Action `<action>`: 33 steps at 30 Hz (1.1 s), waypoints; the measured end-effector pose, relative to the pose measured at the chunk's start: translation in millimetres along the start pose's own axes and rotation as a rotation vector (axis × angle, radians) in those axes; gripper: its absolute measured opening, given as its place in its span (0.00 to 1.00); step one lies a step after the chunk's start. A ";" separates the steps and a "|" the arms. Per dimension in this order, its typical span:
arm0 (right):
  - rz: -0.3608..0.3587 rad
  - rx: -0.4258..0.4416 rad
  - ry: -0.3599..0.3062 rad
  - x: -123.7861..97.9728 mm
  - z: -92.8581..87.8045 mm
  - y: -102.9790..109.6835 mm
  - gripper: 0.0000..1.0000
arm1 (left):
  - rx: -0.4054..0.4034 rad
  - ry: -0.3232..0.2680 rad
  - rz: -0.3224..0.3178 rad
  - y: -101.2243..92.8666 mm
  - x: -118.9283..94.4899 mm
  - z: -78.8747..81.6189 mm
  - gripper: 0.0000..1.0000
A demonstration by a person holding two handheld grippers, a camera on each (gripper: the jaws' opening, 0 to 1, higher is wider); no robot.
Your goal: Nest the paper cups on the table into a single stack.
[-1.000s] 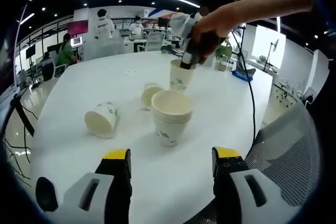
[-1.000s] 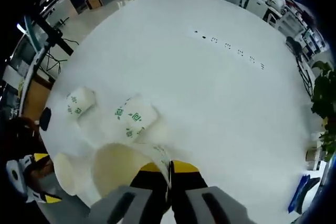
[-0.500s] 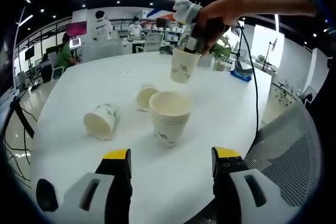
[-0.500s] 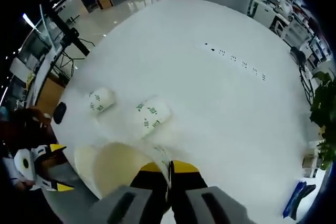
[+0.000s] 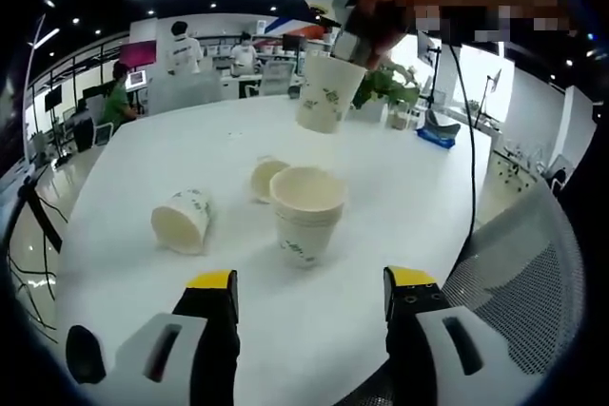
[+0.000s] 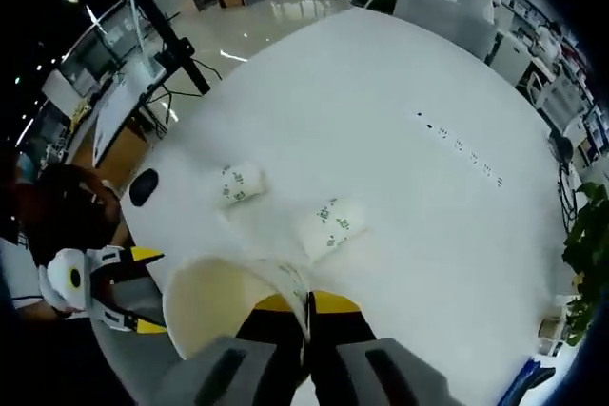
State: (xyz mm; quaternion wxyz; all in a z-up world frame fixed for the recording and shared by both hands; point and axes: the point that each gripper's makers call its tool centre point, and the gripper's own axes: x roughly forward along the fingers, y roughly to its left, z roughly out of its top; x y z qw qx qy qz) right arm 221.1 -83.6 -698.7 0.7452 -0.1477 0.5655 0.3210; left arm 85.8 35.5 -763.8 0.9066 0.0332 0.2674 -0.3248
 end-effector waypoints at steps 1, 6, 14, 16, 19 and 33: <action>0.005 -0.006 0.002 0.2 0.8 2.3 0.00 | 0.000 0.000 0.000 -0.3 -0.5 0.3 0.61; 0.022 -0.057 0.027 0.4 3.4 16.0 0.00 | 0.001 0.000 0.000 0.1 -0.2 -0.1 0.60; 0.041 -0.120 0.059 7.1 -0.8 36.0 0.00 | 0.000 0.001 -0.002 0.4 0.5 -0.3 0.60; 0.049 -0.130 0.065 11.2 -1.6 40.8 0.00 | 0.001 0.002 -0.002 0.0 0.4 -0.2 0.60; 0.060 -0.138 0.071 14.3 -3.1 47.4 0.00 | -0.002 0.002 -0.001 0.4 0.6 -0.3 0.60; 0.083 -0.194 0.118 40.5 -7.4 70.3 0.00 | -0.001 0.006 -0.001 -0.6 -0.9 0.0 0.60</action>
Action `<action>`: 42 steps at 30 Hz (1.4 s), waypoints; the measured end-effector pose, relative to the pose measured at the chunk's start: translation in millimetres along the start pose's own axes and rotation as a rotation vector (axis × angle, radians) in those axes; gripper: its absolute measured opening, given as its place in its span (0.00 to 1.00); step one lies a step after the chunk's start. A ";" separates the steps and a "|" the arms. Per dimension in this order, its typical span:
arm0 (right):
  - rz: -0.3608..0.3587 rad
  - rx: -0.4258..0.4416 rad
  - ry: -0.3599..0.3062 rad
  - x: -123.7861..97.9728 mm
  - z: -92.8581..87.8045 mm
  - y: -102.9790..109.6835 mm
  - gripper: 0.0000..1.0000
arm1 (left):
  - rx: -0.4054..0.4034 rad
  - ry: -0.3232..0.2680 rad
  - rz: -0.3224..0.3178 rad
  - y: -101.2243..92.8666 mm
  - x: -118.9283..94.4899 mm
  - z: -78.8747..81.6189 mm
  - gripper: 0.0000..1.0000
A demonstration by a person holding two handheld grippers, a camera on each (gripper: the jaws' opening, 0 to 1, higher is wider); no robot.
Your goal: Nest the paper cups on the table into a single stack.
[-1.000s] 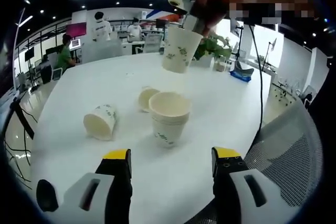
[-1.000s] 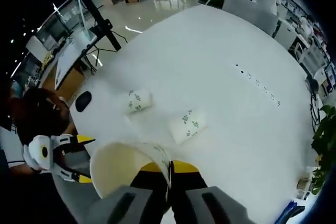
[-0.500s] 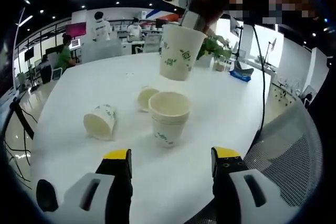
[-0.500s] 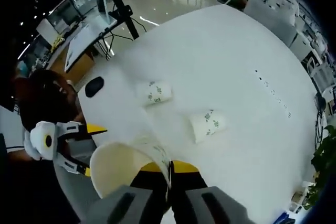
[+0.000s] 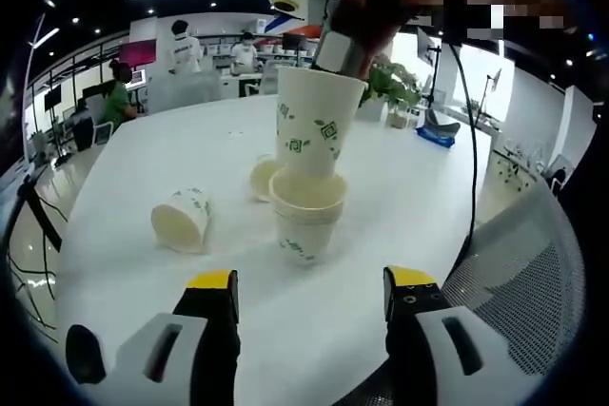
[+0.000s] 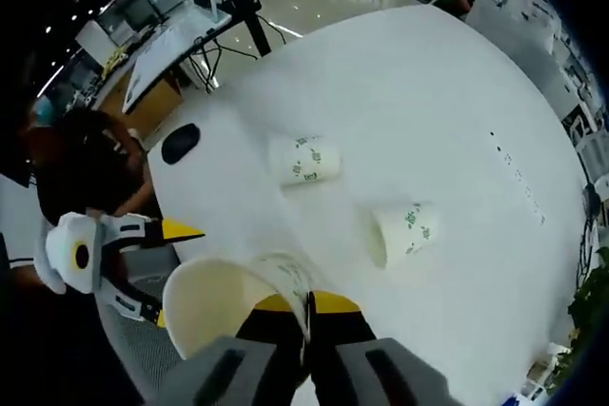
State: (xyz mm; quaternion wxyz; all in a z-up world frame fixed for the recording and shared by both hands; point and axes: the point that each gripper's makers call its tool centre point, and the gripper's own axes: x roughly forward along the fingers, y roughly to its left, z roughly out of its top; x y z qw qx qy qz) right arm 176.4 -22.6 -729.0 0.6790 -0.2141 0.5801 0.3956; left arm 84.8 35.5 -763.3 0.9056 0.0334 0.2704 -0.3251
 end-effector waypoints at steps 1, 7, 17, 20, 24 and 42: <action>-0.001 -0.004 0.004 0.2 -1.3 2.9 0.00 | -0.001 0.000 0.001 0.1 -0.4 0.2 0.60; 0.001 -0.020 0.024 13.1 -5.3 3.2 0.00 | -0.003 0.000 0.000 0.2 -0.6 0.2 0.60; -0.015 -0.035 0.047 18.7 -9.0 -1.3 0.00 | -0.009 -0.001 0.002 2.3 1.1 -0.9 0.60; -0.017 -0.038 0.051 21.1 -10.0 -1.9 0.00 | -0.009 -0.001 0.003 1.8 0.3 -0.7 0.60; -0.017 -0.038 0.051 28.4 -10.2 -2.4 0.00 | -0.009 0.001 0.003 1.6 0.2 -1.1 0.60; -0.020 -0.046 0.060 36.1 -12.3 -1.1 0.00 | -0.012 0.011 -0.001 0.3 -0.7 -2.0 0.59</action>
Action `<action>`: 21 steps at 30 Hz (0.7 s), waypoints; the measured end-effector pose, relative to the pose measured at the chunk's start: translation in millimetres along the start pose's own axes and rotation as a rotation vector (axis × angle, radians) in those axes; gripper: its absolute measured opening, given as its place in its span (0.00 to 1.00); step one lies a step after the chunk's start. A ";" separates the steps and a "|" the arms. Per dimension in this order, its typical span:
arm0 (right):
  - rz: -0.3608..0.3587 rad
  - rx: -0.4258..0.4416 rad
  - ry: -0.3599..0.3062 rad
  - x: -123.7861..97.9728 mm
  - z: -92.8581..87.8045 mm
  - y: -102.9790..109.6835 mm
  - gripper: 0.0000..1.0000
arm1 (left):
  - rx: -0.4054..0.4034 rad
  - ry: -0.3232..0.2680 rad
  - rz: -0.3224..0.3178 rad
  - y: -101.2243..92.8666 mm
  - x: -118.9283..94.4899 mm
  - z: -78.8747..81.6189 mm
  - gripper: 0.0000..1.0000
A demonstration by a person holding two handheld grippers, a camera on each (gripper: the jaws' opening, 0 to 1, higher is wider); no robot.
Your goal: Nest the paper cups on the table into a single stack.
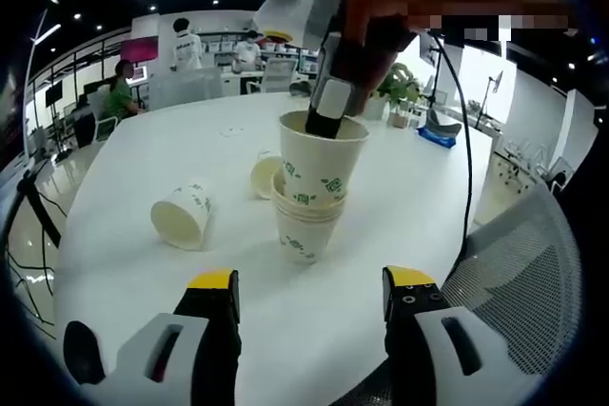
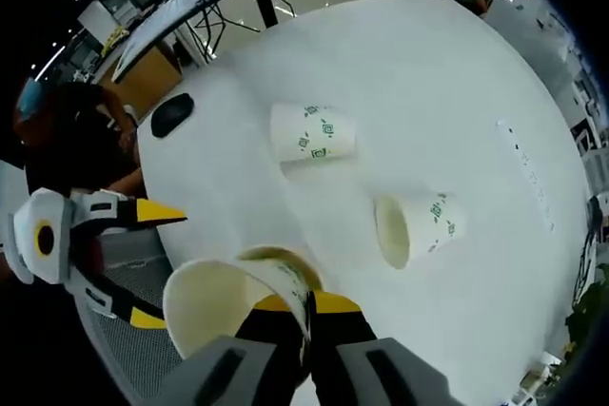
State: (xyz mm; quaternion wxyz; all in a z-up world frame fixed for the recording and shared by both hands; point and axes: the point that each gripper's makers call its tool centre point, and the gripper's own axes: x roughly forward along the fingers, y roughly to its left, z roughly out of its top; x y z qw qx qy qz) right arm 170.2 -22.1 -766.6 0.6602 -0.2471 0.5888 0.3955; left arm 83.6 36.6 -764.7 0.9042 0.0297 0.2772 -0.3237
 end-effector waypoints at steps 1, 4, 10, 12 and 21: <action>0.000 0.000 0.000 1.6 0.5 0.1 0.00 | 0.001 0.001 0.000 -0.2 -0.1 -0.2 0.59; 0.002 -0.002 0.005 6.2 2.5 0.9 0.00 | 0.000 0.001 -0.001 -1.1 -1.5 0.6 0.59; -0.001 -0.011 0.007 1.7 -0.1 1.7 0.01 | -0.007 0.001 -0.001 -0.5 -1.9 0.6 0.58; -0.004 -0.013 0.008 1.8 -1.4 2.1 0.01 | -0.007 0.002 -0.002 0.1 -0.5 -0.1 0.58; 0.004 -0.020 0.007 1.5 -3.9 6.9 0.05 | -0.007 0.004 -0.002 2.0 2.6 -2.1 0.58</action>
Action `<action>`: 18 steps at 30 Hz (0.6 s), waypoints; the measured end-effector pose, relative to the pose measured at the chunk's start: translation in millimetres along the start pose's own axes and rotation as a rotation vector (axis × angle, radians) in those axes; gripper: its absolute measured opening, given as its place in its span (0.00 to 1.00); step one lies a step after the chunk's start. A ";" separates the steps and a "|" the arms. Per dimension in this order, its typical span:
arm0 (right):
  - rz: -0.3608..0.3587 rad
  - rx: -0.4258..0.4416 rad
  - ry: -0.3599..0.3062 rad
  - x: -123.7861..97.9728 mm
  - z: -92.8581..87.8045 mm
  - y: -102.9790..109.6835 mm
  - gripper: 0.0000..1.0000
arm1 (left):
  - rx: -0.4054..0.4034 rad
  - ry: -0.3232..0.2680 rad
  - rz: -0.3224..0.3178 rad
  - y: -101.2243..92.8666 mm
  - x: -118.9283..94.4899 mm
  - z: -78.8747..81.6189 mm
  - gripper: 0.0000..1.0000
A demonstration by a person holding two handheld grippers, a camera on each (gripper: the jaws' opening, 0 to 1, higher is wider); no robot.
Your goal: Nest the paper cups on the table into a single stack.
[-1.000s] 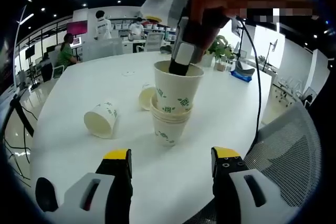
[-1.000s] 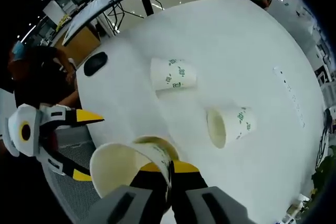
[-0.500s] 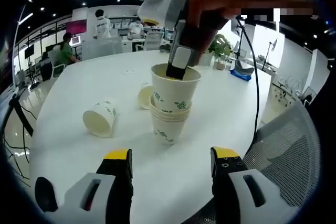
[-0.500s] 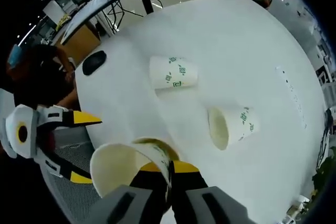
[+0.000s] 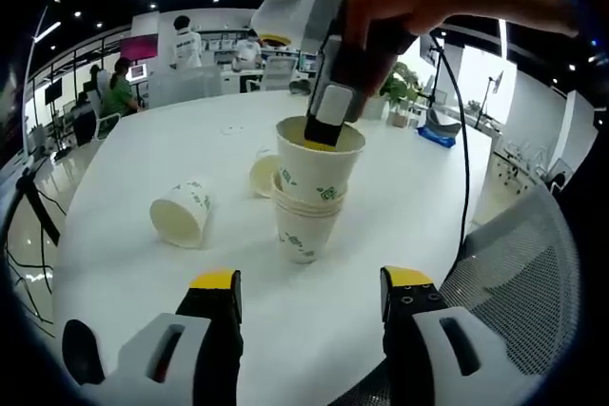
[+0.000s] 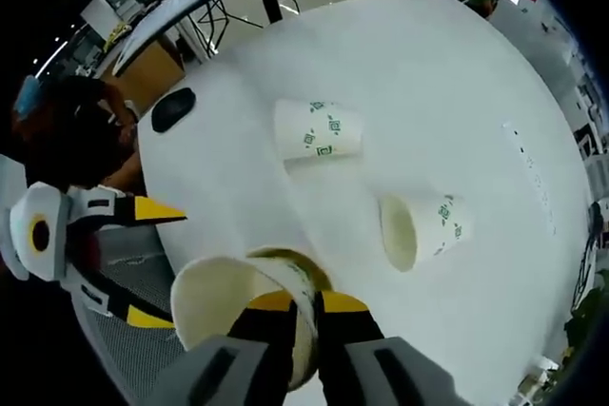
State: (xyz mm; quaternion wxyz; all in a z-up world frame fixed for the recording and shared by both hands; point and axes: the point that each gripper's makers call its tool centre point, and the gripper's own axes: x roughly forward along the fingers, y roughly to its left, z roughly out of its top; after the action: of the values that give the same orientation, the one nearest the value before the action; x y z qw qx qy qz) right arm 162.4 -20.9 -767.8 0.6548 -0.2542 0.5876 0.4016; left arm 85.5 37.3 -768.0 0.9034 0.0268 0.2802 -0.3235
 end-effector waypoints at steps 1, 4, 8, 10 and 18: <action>0.002 0.000 -0.004 -0.6 0.8 0.6 0.05 | 0.001 0.000 -0.001 -0.1 0.5 -0.2 0.58; 0.000 -0.004 -0.010 -4.7 2.8 0.8 0.06 | 0.002 0.003 -0.001 0.2 1.8 -1.2 0.58; -0.003 -0.005 -0.018 -8.5 4.1 0.0 0.06 | 0.006 0.005 -0.004 -0.9 2.0 -1.5 0.58; -0.007 -0.002 -0.028 -10.1 4.9 -1.6 0.07 | 0.008 0.005 -0.004 -1.2 1.9 -1.2 0.57; -0.020 0.004 -0.055 -19.2 5.4 -10.6 0.09 | 0.011 0.004 -0.007 -3.3 0.6 -0.4 0.58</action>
State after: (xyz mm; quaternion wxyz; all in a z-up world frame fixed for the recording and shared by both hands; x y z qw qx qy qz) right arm 174.4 -26.7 -749.7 0.6753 -0.2476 0.5675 0.4008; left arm 83.8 34.4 -768.3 0.9016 0.0312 0.2804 -0.3279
